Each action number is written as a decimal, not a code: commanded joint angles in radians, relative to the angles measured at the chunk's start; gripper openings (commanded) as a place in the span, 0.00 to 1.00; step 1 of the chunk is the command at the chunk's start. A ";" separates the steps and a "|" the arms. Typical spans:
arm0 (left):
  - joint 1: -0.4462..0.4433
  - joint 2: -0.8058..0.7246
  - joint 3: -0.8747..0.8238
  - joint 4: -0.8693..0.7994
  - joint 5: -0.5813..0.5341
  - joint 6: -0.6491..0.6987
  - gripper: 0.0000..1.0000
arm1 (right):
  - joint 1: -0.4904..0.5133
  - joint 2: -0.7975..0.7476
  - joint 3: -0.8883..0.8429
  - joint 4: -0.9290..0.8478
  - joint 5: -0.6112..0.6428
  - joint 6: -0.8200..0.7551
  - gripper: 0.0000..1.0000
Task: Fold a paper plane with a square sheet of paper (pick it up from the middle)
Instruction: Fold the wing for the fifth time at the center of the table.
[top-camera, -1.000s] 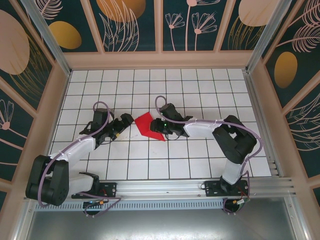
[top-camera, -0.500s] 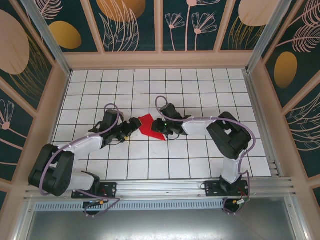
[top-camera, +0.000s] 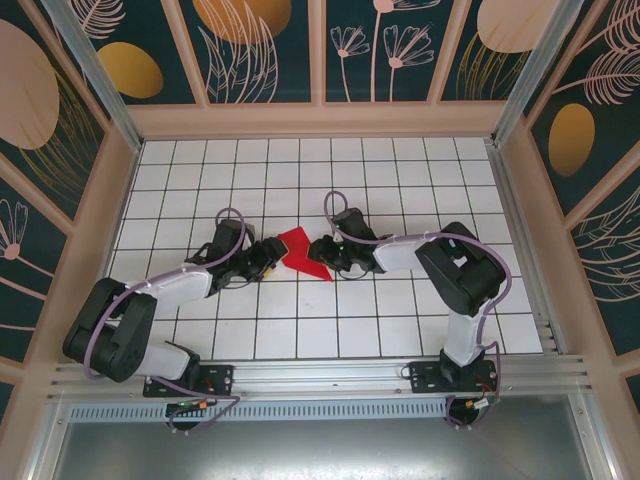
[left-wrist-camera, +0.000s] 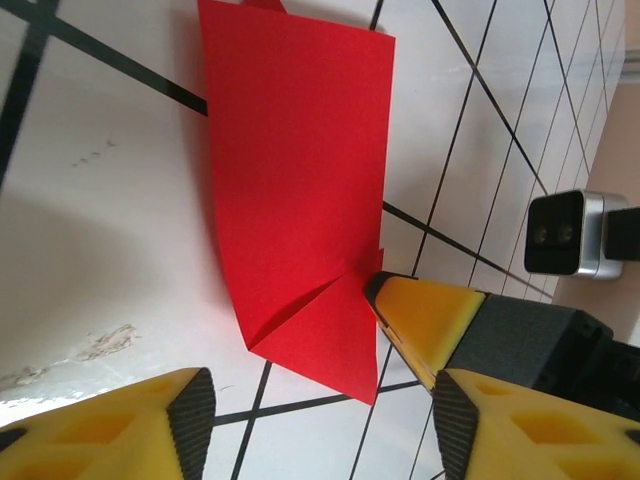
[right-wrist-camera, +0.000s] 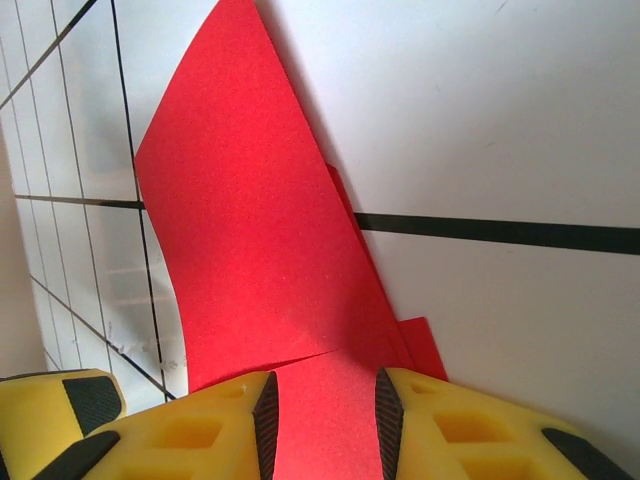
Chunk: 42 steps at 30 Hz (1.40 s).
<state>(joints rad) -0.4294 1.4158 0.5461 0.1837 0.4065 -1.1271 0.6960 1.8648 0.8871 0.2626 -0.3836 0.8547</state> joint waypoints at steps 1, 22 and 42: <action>-0.010 0.030 0.007 0.048 0.021 -0.031 0.58 | -0.013 0.002 -0.033 0.005 -0.017 0.023 0.34; -0.023 0.165 0.021 0.183 0.119 -0.069 0.45 | -0.034 -0.010 -0.060 0.036 -0.047 0.036 0.35; -0.025 0.212 0.003 0.287 0.154 -0.086 0.28 | -0.034 -0.043 -0.106 0.214 -0.140 -0.044 0.38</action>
<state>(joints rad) -0.4454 1.6127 0.5491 0.4278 0.5426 -1.2098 0.6682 1.8484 0.7872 0.4400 -0.4793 0.8520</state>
